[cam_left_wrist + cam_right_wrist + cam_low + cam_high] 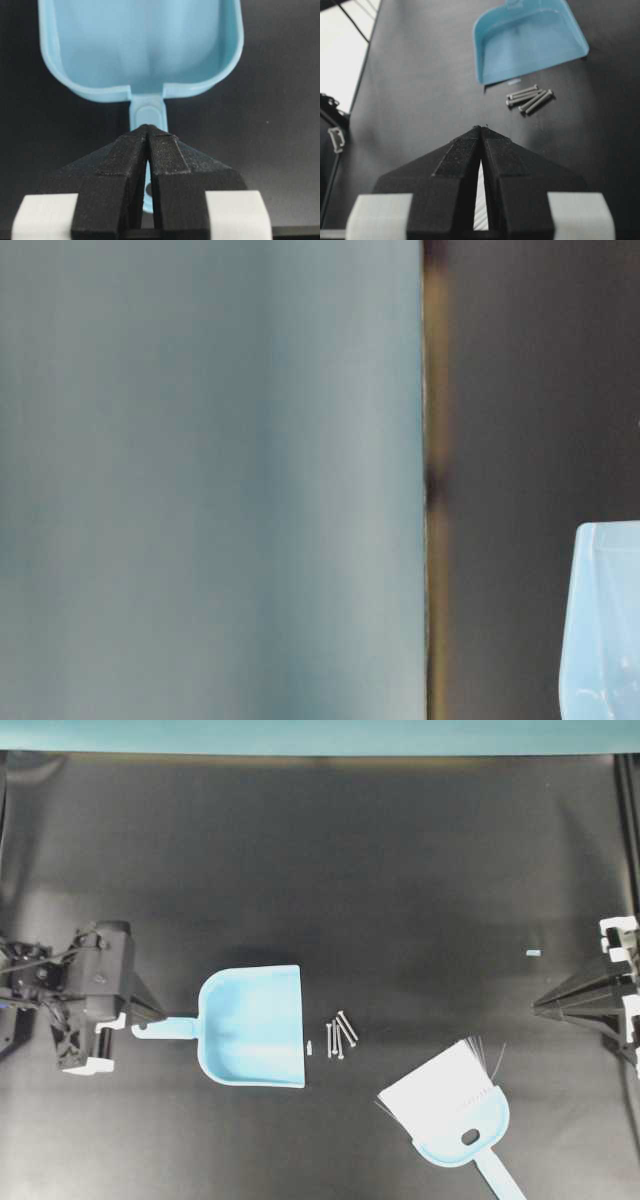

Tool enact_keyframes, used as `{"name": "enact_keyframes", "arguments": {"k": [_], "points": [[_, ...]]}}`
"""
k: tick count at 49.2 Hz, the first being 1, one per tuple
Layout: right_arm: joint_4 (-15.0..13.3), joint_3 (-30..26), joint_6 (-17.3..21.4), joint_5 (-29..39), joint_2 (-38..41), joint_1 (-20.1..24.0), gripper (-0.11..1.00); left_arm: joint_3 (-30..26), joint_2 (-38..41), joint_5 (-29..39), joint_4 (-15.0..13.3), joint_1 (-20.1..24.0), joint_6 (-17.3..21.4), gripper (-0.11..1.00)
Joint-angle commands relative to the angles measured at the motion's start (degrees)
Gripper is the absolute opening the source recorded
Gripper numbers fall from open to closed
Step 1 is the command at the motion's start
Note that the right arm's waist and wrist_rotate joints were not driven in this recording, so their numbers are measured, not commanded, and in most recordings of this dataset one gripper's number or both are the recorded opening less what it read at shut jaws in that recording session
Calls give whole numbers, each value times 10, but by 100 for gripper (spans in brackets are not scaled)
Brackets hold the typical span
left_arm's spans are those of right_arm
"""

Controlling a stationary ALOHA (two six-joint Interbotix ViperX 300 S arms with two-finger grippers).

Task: Hold the dustpan with the left arm, while a human hand uses a hand brush to gather screws into the dustpan.
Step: 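Move the left gripper to the light-blue dustpan handle and grasp it, then hold the dustpan handle with the left gripper, keeping the pan flat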

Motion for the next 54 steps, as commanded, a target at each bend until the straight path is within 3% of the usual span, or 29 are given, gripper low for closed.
{"name": "enact_keyframes", "arguments": {"k": [1,8,19,24,33,43,54], "points": [[1,9,0,-10,-13,0,0,11,4,-54,2,-3,-3,0],[1,34,0,-15,-41,0,0,49,6,-137,2,0,-11,5],[1,62,0,-16,-100,0,0,75,36,-218,2,0,-53,70],[1,69,1,-11,-127,0,0,88,63,-266,2,2,-61,89],[1,76,0,-1,-162,0,0,86,150,-345,2,2,-68,90],[1,77,0,30,-172,0,0,53,240,-360,2,2,-67,91],[1,77,1,46,-172,0,0,52,250,-378,2,2,-68,90]]}}
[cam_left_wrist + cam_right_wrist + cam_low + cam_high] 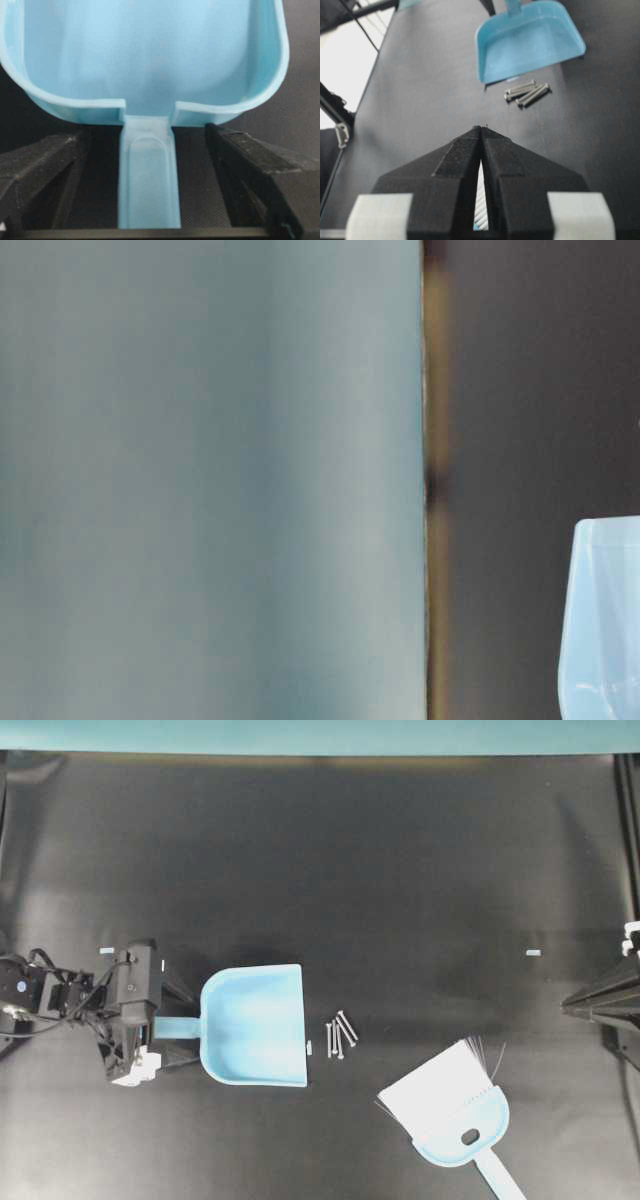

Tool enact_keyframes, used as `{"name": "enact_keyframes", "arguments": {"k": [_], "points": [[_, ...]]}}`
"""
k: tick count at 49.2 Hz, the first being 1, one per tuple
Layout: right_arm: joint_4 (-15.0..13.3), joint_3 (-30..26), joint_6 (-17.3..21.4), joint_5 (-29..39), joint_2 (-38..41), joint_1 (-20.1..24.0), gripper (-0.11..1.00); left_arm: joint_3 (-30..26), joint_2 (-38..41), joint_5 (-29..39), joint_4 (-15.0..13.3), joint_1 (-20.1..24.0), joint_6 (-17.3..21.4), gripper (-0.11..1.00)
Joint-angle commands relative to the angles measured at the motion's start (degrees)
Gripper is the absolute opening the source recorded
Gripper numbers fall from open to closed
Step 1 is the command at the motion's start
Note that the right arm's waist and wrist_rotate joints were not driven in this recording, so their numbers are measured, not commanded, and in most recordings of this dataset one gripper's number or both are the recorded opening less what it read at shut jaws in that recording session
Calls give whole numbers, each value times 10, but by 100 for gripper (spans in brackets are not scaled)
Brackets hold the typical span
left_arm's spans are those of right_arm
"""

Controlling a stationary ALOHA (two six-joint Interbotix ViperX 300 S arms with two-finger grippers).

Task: Hold the dustpan with the left arm, while a human hand uses a hand brush to gather screws into the dustpan.
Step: 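Hold the dustpan handle with the left gripper, keeping the pan flat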

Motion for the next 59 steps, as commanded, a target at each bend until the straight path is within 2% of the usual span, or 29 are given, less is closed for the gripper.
{"name": "enact_keyframes", "arguments": {"k": [1,6,10,13,18,20,39,59], "points": [[1,-2,0,-2,3,0,0,-3,1,-13,2,1,-1,90],[0,-2,0,-2,3,0,0,-2,1,-13,2,1,-1,88],[0,-1,0,-1,3,0,0,-2,1,-11,2,1,-1,80],[0,0,1,0,3,0,0,-2,1,-10,2,2,0,68],[0,5,0,11,3,0,0,-2,1,-11,2,0,3,37],[0,9,1,10,3,0,0,-1,-2,-11,2,1,4,28],[0,16,0,4,-14,0,0,4,-76,-2,2,4,8,29],[0,16,1,6,-20,0,0,-1,-149,96,3,13,16,29]]}}
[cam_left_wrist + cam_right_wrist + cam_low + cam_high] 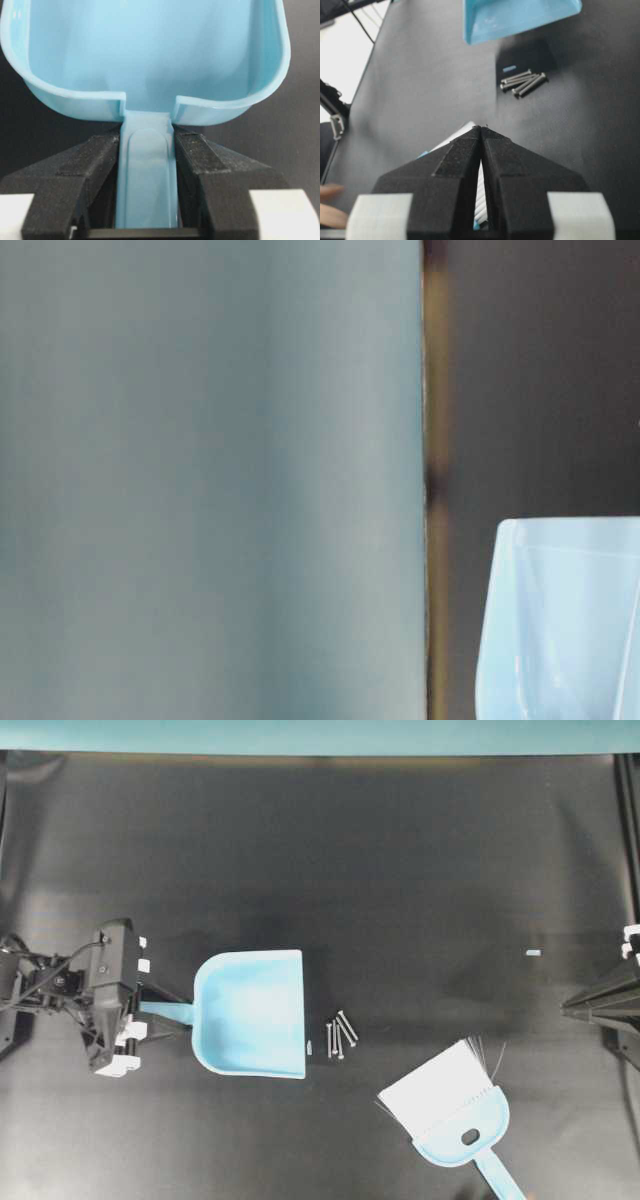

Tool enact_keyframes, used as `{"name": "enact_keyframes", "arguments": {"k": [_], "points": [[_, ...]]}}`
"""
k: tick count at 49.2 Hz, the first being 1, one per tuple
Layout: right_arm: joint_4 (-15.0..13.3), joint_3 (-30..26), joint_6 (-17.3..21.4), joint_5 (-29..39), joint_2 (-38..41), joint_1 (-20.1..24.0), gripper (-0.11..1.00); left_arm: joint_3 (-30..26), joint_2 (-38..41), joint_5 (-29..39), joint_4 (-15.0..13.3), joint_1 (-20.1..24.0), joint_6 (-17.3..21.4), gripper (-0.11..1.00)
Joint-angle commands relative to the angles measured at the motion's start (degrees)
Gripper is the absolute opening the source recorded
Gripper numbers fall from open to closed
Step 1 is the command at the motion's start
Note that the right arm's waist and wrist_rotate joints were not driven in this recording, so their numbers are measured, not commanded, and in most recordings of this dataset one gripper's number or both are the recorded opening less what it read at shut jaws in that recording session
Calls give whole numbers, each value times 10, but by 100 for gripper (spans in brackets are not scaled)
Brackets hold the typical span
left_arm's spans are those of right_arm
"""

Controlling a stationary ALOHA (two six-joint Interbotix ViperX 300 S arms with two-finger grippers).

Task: Hold the dustpan with the left arm, while a human hand uses a hand brush to gather screws into the dustpan.
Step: 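Hold the dustpan handle with the left gripper, keeping the pan flat, then hold the dustpan steady with the left gripper while screws are brushed in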

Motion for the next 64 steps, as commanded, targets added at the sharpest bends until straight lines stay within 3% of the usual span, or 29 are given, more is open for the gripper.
{"name": "enact_keyframes", "arguments": {"k": [1,18,64], "points": [[1,-3,0,-2,2,0,0,-11,-10,14,2,-2,2,29],[1,-3,0,-2,2,0,0,-39,14,80,3,-7,4,29],[1,-3,-1,-1,1,0,0,-86,110,83,3,7,25,29]]}}
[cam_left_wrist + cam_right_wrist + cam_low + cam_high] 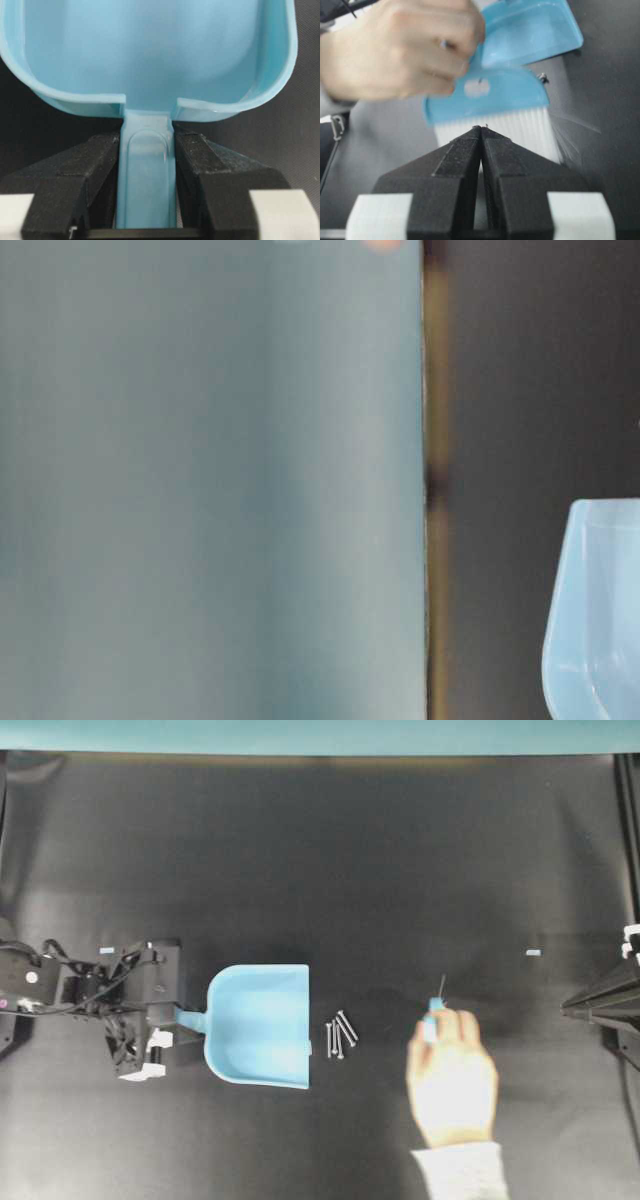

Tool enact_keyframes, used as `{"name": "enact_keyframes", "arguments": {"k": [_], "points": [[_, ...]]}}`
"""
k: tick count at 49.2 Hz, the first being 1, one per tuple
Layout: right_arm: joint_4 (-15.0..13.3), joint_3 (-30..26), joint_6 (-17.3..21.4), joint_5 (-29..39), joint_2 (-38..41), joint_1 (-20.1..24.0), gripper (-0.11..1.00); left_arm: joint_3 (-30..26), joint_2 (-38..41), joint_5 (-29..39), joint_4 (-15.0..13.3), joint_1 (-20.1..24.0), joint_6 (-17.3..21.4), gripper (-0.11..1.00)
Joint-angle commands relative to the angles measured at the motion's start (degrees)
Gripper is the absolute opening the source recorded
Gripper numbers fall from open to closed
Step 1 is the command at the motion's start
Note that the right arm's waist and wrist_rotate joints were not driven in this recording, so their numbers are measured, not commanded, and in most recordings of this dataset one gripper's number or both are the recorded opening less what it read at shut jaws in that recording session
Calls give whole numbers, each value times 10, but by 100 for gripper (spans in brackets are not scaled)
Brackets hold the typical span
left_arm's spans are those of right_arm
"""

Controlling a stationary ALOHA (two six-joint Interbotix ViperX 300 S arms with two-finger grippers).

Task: Hold the dustpan with the left arm, while a human hand uses a hand brush to gather screws into the dustpan.
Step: 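Hold the dustpan steady with the left gripper while screws are brushed in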

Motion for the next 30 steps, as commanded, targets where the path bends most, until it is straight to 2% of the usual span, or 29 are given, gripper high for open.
{"name": "enact_keyframes", "arguments": {"k": [1,11,30], "points": [[1,-3,0,-3,3,0,0,-12,4,-2,2,7,1,29],[1,-2,-1,-3,3,0,0,-23,7,16,2,17,0,29],[1,-3,0,-3,3,0,0,-91,-5,170,2,18,3,29]]}}
